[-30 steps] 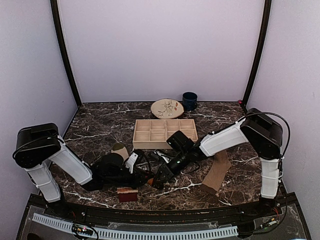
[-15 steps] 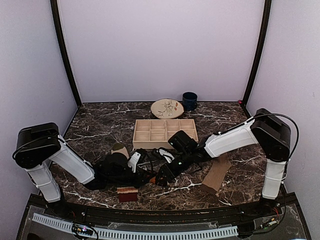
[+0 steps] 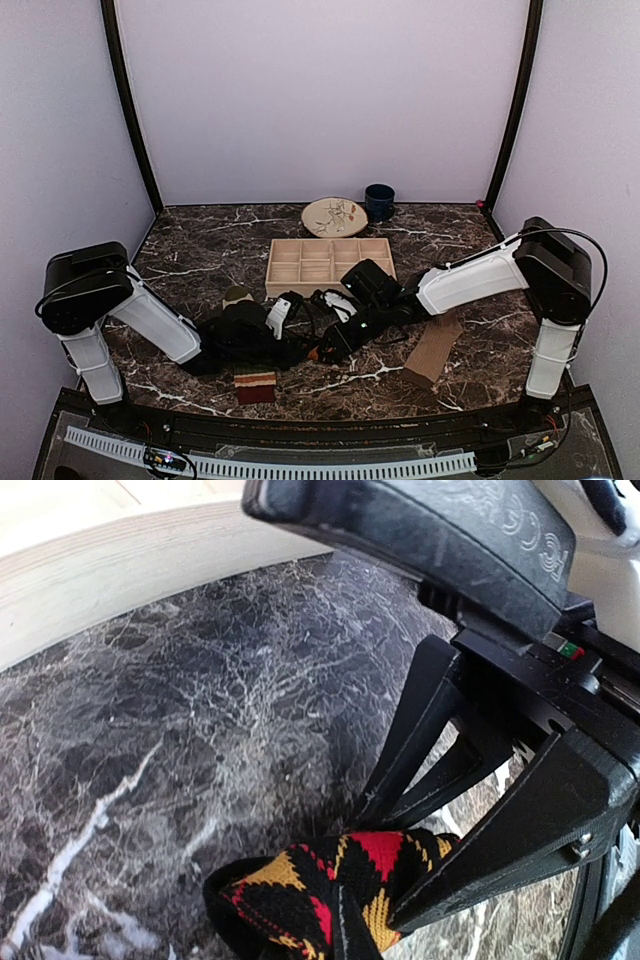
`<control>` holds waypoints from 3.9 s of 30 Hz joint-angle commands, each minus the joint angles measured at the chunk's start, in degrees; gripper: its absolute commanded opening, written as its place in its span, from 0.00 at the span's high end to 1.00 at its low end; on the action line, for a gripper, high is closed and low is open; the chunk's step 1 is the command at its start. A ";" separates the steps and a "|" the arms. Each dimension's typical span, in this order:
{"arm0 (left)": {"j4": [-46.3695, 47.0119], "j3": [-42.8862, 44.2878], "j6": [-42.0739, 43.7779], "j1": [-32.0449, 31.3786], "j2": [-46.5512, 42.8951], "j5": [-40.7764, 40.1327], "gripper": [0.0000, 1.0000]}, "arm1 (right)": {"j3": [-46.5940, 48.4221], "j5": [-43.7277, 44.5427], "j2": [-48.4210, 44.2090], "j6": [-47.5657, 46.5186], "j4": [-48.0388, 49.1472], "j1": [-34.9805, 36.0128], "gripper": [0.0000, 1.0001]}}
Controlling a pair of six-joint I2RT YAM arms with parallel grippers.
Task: Roll the socks
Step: Roll the sock at the center of the board.
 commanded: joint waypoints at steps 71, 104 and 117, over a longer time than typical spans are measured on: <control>-11.31 6.57 1.00 3.53 13.43 6.98 1.00 | -7.88 60.45 -7.99 -17.38 0.88 22.57 0.38; -10.32 3.95 2.16 4.42 11.06 9.08 1.00 | -1.23 64.88 6.92 -20.26 -8.59 20.00 0.34; -9.77 3.65 2.10 4.74 10.65 8.86 1.00 | -0.71 54.72 6.57 -18.53 -9.49 15.77 0.92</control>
